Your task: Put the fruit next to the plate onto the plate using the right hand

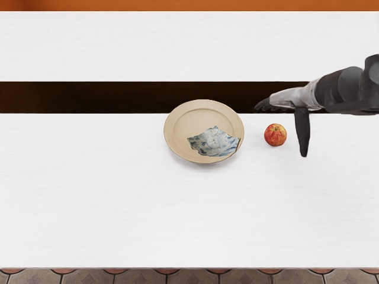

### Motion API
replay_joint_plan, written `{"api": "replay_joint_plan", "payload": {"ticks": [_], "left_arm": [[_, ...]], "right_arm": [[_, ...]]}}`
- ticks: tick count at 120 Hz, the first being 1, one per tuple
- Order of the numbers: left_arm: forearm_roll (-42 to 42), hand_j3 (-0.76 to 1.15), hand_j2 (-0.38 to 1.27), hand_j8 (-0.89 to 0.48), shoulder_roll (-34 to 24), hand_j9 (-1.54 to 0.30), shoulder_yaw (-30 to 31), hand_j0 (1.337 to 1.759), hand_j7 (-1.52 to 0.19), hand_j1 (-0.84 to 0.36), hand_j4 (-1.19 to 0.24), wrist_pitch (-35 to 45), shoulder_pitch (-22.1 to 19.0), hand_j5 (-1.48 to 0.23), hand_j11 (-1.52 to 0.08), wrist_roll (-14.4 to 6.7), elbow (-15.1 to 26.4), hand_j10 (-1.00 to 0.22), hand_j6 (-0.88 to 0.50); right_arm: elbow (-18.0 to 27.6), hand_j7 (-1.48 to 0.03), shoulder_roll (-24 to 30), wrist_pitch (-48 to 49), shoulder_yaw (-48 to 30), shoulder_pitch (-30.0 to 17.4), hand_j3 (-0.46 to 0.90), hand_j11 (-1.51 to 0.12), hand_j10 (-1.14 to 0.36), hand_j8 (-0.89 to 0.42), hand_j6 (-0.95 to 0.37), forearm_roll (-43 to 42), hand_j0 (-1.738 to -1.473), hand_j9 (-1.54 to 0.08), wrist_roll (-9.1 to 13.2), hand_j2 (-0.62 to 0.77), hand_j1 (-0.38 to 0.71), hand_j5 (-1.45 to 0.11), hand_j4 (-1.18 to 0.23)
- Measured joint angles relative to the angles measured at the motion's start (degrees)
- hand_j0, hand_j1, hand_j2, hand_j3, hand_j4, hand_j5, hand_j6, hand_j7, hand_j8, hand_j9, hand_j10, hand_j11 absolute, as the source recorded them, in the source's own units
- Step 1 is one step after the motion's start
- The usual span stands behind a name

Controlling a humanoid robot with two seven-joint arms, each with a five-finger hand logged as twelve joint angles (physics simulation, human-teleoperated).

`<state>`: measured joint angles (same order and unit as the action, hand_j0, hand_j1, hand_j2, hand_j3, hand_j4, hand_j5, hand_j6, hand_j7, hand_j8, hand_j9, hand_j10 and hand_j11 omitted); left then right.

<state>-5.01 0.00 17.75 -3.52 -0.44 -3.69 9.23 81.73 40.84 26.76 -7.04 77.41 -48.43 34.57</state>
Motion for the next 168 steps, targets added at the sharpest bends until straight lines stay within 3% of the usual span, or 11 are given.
{"api": "replay_joint_plan", "payload": {"ticks": [25, 49, 77, 159, 163, 168], "left_arm": [[0.0, 0.0, 0.05, -0.24, 0.0, -0.32, 0.0, 1.658, -0.32, 0.06, -0.24, 0.0, 0.0, -0.32, -0.32, 0.0, 0.0, -0.24, -0.24], [0.0, 0.0, 0.05, -0.24, 0.0, -0.32, 0.0, 1.658, -0.32, 0.06, -0.24, 0.0, 0.0, -0.32, -0.32, 0.0, 0.0, -0.24, -0.24], [0.0, 0.0, 0.05, -0.24, 0.0, -0.32, 0.0, 1.658, -0.32, 0.06, -0.24, 0.0, 0.0, -0.32, -0.32, 0.0, 0.0, -0.24, -0.24], [0.0, 0.0, 0.05, -0.24, 0.0, -0.32, 0.0, 1.658, -0.32, 0.06, -0.24, 0.0, 0.0, -0.32, -0.32, 0.0, 0.0, -0.24, -0.24], [0.0, 0.0, 0.05, -0.24, 0.0, -0.32, 0.0, 1.658, -0.32, 0.06, -0.24, 0.0, 0.0, -0.32, -0.32, 0.0, 0.0, -0.24, -0.24], [0.0, 0.0, 0.05, -0.24, 0.0, -0.32, 0.0, 1.658, -0.32, 0.06, -0.24, 0.0, 0.0, -0.32, -0.32, 0.0, 0.0, -0.24, -0.24]], "right_arm": [[-1.2, -0.04, -2.6, -9.6, 0.1, -4.4, 0.0, -0.04, -0.04, -0.04, -0.04, -5.8, -1.658, -0.04, 0.4, -0.01, -0.31, -0.04, -0.04], [-2.2, -0.16, -5.2, -17.7, 0.2, -7.5, 0.0, -0.16, -0.12, -0.12, -0.13, -11.7, -1.658, -0.16, 0.4, -0.02, -0.21, -0.16, -0.12], [-2.6, -0.2, -7.6, -24.8, 1.0, -11.8, 0.0, -0.2, -0.16, -0.16, -0.16, -16.1, -1.658, -0.2, 0.4, -0.03, -0.16, -0.2, -0.16], [-8.1, -0.36, -11.7, -32.6, 2.4, -17.0, -0.01, -0.36, -0.28, -0.28, -0.29, -19.1, -1.658, -0.36, 0.4, -0.04, -0.02, -0.36, -0.28], [-8.5, -0.37, -12.0, -32.6, 2.5, -17.0, 0.15, -0.37, -0.29, -0.29, -0.29, -19.2, -1.662, -0.37, 0.4, -0.13, -0.02, -0.37, -0.29], [-8.9, -0.38, -12.3, -32.6, 2.6, -17.0, 0.21, -0.38, -0.3, -0.3, -0.29, -19.2, -1.664, -0.37, 0.4, -0.17, -0.04, -0.38, -0.3]]}}
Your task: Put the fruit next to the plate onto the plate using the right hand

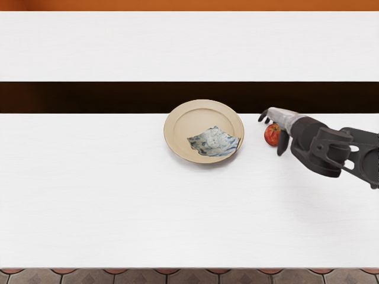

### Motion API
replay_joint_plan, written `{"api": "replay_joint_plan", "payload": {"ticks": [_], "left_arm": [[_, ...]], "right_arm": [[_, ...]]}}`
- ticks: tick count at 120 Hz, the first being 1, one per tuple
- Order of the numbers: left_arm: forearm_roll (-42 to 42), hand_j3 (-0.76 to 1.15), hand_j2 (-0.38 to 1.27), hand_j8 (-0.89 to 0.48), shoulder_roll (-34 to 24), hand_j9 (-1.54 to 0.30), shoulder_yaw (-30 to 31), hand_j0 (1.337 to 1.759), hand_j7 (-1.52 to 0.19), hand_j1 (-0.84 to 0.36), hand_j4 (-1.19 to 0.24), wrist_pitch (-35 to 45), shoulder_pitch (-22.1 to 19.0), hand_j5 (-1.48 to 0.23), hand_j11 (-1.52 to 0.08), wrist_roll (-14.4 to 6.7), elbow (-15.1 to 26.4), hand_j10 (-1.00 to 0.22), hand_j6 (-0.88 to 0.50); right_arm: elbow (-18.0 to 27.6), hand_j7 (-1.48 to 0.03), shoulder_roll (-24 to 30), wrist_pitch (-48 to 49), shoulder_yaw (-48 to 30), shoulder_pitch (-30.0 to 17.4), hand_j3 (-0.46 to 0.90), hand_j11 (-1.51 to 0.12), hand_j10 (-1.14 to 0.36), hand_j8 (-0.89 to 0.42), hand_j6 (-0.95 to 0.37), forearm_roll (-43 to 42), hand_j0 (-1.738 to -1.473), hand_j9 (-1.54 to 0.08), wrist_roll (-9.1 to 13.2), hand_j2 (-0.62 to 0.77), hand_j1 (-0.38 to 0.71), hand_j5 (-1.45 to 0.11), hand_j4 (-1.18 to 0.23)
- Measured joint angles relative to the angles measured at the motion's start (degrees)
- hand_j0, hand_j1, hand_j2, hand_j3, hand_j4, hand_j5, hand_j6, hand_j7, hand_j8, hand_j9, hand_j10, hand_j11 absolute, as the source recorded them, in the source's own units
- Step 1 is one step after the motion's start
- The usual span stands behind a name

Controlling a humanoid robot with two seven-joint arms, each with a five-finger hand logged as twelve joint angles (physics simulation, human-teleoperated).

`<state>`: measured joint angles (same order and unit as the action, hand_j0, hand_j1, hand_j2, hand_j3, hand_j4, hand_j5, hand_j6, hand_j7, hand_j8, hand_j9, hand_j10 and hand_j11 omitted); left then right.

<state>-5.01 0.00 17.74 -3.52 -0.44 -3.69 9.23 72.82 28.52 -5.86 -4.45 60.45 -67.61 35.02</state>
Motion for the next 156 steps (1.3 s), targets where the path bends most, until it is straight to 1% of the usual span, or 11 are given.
{"api": "replay_joint_plan", "payload": {"ticks": [7, 14, 16, 18, 38, 42, 68, 81, 89, 118, 156], "left_arm": [[0.0, 0.0, 0.05, -0.24, 0.0, -0.32, 0.0, 1.658, -0.32, 0.06, -0.24, 0.0, 0.0, -0.32, -0.32, 0.0, 0.0, -0.24, -0.24], [0.0, 0.0, 0.05, -0.24, 0.0, -0.32, 0.0, 1.658, -0.32, 0.06, -0.24, 0.0, 0.0, -0.32, -0.32, 0.0, 0.0, -0.24, -0.24], [0.0, 0.0, 0.05, -0.24, 0.0, -0.32, 0.0, 1.658, -0.32, 0.06, -0.24, 0.0, 0.0, -0.32, -0.32, 0.0, 0.0, -0.24, -0.24], [0.0, 0.0, 0.05, -0.24, 0.0, -0.32, 0.0, 1.658, -0.32, 0.06, -0.24, 0.0, 0.0, -0.32, -0.32, 0.0, 0.0, -0.24, -0.24], [0.0, 0.0, 0.05, -0.24, 0.0, -0.32, 0.0, 1.658, -0.32, 0.06, -0.24, 0.0, 0.0, -0.32, -0.32, 0.0, 0.0, -0.24, -0.24], [0.0, 0.0, 0.05, -0.24, 0.0, -0.32, 0.0, 1.658, -0.32, 0.06, -0.24, 0.0, 0.0, -0.32, -0.32, 0.0, 0.0, -0.24, -0.24], [0.0, 0.0, 0.05, -0.24, 0.0, -0.32, 0.0, 1.658, -0.32, 0.06, -0.24, 0.0, 0.0, -0.32, -0.32, 0.0, 0.0, -0.24, -0.24], [0.0, 0.0, 0.05, -0.24, 0.0, -0.32, 0.0, 1.658, -0.32, 0.06, -0.24, 0.0, 0.0, -0.32, -0.32, 0.0, 0.0, -0.24, -0.24], [0.0, 0.0, 0.05, -0.24, 0.0, -0.32, 0.0, 1.658, -0.32, 0.06, -0.24, 0.0, 0.0, -0.32, -0.32, 0.0, 0.0, -0.24, -0.24], [0.0, 0.0, 0.05, -0.24, 0.0, -0.32, 0.0, 1.658, -0.32, 0.05, -0.24, 0.0, 0.0, -0.32, -0.32, 0.0, 0.0, -0.24, -0.24], [0.0, 0.0, 0.05, -0.24, 0.0, -0.32, 0.0, 1.658, -0.32, 0.06, -0.24, 0.0, 0.0, -0.32, -0.32, 0.0, 0.0, -0.24, -0.24]], "right_arm": [[-0.4, -0.39, -0.3, 0.0, 0.1, 0.2, 0.18, -0.43, -0.34, -0.33, -0.3, 0.0, -1.663, -0.35, 0.1, -0.14, -0.05, -0.43, -0.34], [-0.5, -0.43, -0.4, 0.0, -0.1, 0.3, 0.05, -0.47, -0.38, -0.35, -0.34, 0.0, -1.669, -0.39, 0.1, -0.01, -0.03, -0.47, -0.37], [-0.6, -0.45, -0.4, 0.0, -0.1, 0.3, -0.04, -0.48, -0.38, -0.36, -0.35, 0.1, -1.645, -0.41, 0.0, 0.0, -0.01, -0.49, -0.38], [-0.6, -0.46, -0.5, 0.0, -0.1, 0.4, 0.02, -0.49, -0.39, -0.37, -0.36, 0.1, -1.646, -0.43, 0.0, -0.01, 0.01, -0.5, -0.39], [-0.5, -0.62, -0.5, 0.0, -0.5, 0.5, 0.0, -0.64, -0.49, -0.49, -0.48, 0.7, -1.652, -0.61, 0.0, -0.05, 0.18, -0.64, -0.49], [-0.5, -0.66, -0.6, 0.0, -0.6, 0.5, 0.0, -0.67, -0.52, -0.45, -0.51, 0.9, -1.653, -0.65, 0.0, -0.04, 0.21, -0.68, -0.52], [-0.7, -0.9, -0.6, 0.2, -1.2, 0.5, 0.0, -0.93, -0.49, -0.34, -0.41, 2.1, -1.647, -0.92, 0.0, 0.02, 0.25, -0.93, -0.68], [-1.0, -0.99, -0.6, 0.2, -1.5, 1.3, 0.0, -1.04, -0.5, -0.35, -0.42, 3.5, -1.643, -1.03, 0.0, 0.06, 0.22, -1.03, -0.74], [-1.3, -1.03, -0.7, 0.1, -1.5, 2.6, 0.0, -1.08, -0.47, -0.29, -0.36, 4.8, -1.645, -1.08, -0.1, 0.22, 0.3, -1.08, -0.77], [-0.8, -1.09, -3.4, 0.4, -3.6, 8.7, 0.0, -1.16, -0.54, -0.29, -0.35, 8.2, -1.643, -1.15, -0.1, 0.29, 0.3, -1.14, -0.82], [-0.9, -1.11, -13.1, 0.9, -7.4, 9.2, 0.0, -1.18, -0.62, -0.34, -0.41, 10.1, -1.646, -1.16, 0.0, 0.22, 0.21, -1.16, -0.81]]}}
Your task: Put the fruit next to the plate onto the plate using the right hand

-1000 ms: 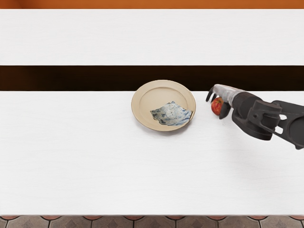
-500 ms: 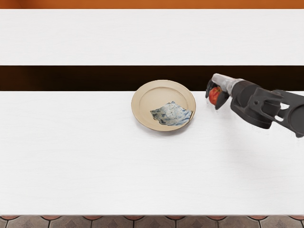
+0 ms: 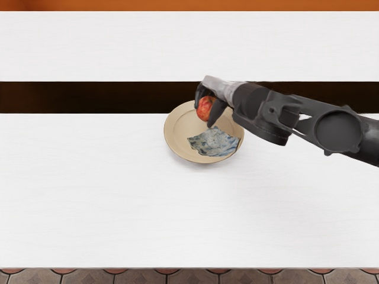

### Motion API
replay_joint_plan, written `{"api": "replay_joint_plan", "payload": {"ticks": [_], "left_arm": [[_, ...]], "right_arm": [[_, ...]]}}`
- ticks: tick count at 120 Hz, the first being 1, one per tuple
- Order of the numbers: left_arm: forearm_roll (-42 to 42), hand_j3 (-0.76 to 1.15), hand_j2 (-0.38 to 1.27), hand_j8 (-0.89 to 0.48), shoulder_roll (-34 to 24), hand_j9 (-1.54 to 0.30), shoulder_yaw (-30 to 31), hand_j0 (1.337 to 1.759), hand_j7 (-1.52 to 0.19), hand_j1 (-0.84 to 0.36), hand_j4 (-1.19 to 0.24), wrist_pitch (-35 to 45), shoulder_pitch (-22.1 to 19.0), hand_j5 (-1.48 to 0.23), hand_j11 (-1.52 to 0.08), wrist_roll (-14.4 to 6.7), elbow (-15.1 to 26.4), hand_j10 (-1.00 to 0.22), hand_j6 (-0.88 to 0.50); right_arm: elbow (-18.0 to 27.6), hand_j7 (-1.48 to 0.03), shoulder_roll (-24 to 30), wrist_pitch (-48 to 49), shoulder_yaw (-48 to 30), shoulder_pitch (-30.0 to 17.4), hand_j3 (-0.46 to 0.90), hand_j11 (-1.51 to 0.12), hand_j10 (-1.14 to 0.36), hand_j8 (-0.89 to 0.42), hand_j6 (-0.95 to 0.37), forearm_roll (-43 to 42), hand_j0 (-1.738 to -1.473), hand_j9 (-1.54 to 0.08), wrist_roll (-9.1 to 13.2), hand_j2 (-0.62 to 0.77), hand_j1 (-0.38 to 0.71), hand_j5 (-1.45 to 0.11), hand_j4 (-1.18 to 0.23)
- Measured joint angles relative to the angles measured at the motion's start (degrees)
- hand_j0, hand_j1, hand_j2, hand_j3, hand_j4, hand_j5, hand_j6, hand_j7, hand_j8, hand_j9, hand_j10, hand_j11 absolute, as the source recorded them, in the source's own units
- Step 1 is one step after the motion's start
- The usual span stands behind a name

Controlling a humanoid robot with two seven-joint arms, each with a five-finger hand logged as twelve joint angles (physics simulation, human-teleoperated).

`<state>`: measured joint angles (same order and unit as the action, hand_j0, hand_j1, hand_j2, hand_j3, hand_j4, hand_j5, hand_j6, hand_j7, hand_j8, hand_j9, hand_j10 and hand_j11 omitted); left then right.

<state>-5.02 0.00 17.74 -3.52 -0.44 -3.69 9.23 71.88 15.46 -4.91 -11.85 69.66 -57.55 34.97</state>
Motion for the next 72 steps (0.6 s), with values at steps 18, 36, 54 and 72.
{"api": "replay_joint_plan", "payload": {"ticks": [18, 36, 54, 72], "left_arm": [[0.0, 0.0, 0.05, -0.24, 0.0, -0.32, 0.0, 1.658, -0.32, 0.06, -0.24, 0.0, 0.0, -0.32, -0.32, 0.0, 0.0, -0.24, -0.24], [0.0, 0.0, 0.05, -0.24, 0.0, -0.32, 0.0, 1.658, -0.32, 0.05, -0.24, 0.0, 0.0, -0.32, -0.32, 0.0, 0.0, -0.24, -0.24], [0.0, 0.0, 0.05, -0.24, 0.0, -0.32, 0.0, 1.658, -0.32, 0.05, -0.24, 0.0, 0.0, -0.32, -0.32, 0.0, 0.0, -0.24, -0.24], [0.0, 0.0, 0.05, -0.24, 0.0, -0.32, 0.0, 1.658, -0.32, 0.06, -0.24, 0.0, 0.0, -0.32, -0.32, 0.0, 0.0, -0.24, -0.24]], "right_arm": [[-0.7, -1.11, -1.3, 0.1, 0.1, -3.2, 0.0, -1.17, -0.64, -0.34, -0.41, 0.8, -1.647, -1.17, 0.0, 0.22, 0.2, -1.17, -0.82], [-1.8, -1.11, -1.9, 0.1, 0.1, -4.9, 0.0, -1.17, -0.63, -0.34, -0.4, 0.8, -1.648, -1.16, 0.0, 0.26, 0.23, -1.17, -0.81], [-2.4, -1.0, -2.3, -0.1, 0.0, -5.3, 0.0, -1.05, -0.63, -0.33, -0.39, 0.8, -1.65, -1.04, 0.0, 0.23, 0.18, -1.04, -0.81], [-2.5, -0.5, -2.1, -0.4, -1.1, -5.3, 0.0, -0.53, -0.33, -0.18, -0.21, 3.2, -1.654, -0.52, 0.0, 0.11, -0.07, -0.52, -0.42]]}}
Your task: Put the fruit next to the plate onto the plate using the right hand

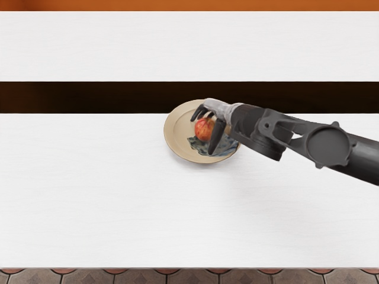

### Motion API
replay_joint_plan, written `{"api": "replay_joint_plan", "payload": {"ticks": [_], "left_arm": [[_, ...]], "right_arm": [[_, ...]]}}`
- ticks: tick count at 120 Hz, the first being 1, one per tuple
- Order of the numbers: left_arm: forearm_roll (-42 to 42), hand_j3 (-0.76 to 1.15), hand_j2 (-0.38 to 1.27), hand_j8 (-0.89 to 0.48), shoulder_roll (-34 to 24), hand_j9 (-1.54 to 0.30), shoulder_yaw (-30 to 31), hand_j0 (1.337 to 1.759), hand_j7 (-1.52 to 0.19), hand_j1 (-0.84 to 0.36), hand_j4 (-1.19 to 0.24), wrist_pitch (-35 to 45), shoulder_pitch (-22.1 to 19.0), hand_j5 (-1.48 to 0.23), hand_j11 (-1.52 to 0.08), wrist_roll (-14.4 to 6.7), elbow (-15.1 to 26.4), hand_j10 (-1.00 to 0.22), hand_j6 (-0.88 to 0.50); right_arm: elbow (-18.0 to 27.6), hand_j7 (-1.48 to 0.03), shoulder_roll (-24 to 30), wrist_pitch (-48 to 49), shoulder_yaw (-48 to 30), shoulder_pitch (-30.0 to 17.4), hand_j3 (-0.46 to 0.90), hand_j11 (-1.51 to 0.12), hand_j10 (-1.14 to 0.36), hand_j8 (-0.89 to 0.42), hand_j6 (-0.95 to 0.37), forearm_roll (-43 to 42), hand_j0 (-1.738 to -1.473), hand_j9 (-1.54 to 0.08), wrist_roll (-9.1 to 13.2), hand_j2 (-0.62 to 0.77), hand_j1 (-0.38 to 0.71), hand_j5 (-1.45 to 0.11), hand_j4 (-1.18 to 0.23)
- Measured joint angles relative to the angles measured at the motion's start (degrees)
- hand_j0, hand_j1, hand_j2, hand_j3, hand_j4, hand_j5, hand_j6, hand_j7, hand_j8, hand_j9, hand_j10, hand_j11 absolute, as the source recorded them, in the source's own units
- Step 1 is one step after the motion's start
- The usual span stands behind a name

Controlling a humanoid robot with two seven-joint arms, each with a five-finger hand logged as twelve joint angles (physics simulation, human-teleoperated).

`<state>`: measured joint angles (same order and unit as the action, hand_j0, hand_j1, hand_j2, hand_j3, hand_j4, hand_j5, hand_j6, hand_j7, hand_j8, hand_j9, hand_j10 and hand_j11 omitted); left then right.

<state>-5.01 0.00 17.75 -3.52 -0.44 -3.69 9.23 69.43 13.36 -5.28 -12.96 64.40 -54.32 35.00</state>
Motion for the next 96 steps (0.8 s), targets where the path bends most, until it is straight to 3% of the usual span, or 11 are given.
{"api": "replay_joint_plan", "payload": {"ticks": [19, 44, 54, 70, 82, 96], "left_arm": [[0.0, 0.0, 0.05, -0.24, 0.0, -0.32, 0.0, 1.658, -0.32, 0.06, -0.24, 0.0, 0.0, -0.32, -0.32, 0.0, 0.0, -0.24, -0.24], [0.0, 0.0, 0.05, -0.24, 0.0, -0.32, 0.0, 1.658, -0.32, 0.06, -0.24, 0.0, 0.0, -0.32, -0.32, 0.0, 0.0, -0.24, -0.24], [0.0, 0.0, 0.05, -0.24, 0.0, -0.32, 0.0, 1.658, -0.32, 0.06, -0.24, 0.0, 0.0, -0.32, -0.32, 0.0, 0.0, -0.24, -0.24], [0.0, 0.0, 0.05, -0.24, 0.0, -0.32, 0.0, 1.658, -0.32, 0.06, -0.24, 0.0, 0.1, -0.32, -0.32, 0.0, 0.0, -0.24, -0.24], [0.0, 0.0, 0.05, -0.24, 0.0, -0.32, 0.0, 1.658, -0.32, 0.06, -0.24, 0.0, 0.1, -0.32, -0.32, 0.0, 0.3, -0.24, -0.24], [-0.1, 0.0, 0.05, -0.24, 0.0, -0.32, 0.0, 1.658, -0.32, 0.06, -0.24, 0.1, 0.1, -0.32, -0.32, 0.0, 0.4, -0.24, -0.24]], "right_arm": [[5.4, -0.26, 3.9, 0.7, -4.2, 1.0, 0.0, -0.27, -0.17, -0.1, -0.11, 4.0, -1.656, -0.26, 0.0, 0.05, -0.2, -0.27, -0.21], [12.1, -0.12, 10.9, 5.2, -9.0, 1.5, 0.0, -0.12, -0.08, -0.06, -0.06, 12.9, -1.657, -0.12, 0.0, 0.01, -0.27, -0.12, -0.1], [12.9, -0.09, 15.3, 14.9, -12.6, 1.4, 0.0, -0.1, -0.07, -0.05, -0.05, 22.0, -1.658, -0.1, 0.0, 0.01, -0.28, -0.1, -0.08], [12.1, -0.07, 28.1, 32.4, -15.6, 1.3, 0.0, -0.07, -0.05, -0.04, -0.04, 43.5, -1.658, -0.07, 0.0, 0.0, -0.3, -0.07, -0.06], [11.0, -0.06, 36.3, 37.3, -16.2, 1.2, 0.0, -0.06, -0.04, -0.04, -0.04, 55.0, -1.658, -0.06, 0.0, 0.0, -0.3, -0.06, -0.05], [10.5, -0.05, 40.2, 39.3, -16.3, 1.0, 0.0, -0.05, -0.04, -0.04, -0.04, 60.4, -1.658, -0.05, 0.0, 0.0, -0.31, -0.05, -0.04]]}}
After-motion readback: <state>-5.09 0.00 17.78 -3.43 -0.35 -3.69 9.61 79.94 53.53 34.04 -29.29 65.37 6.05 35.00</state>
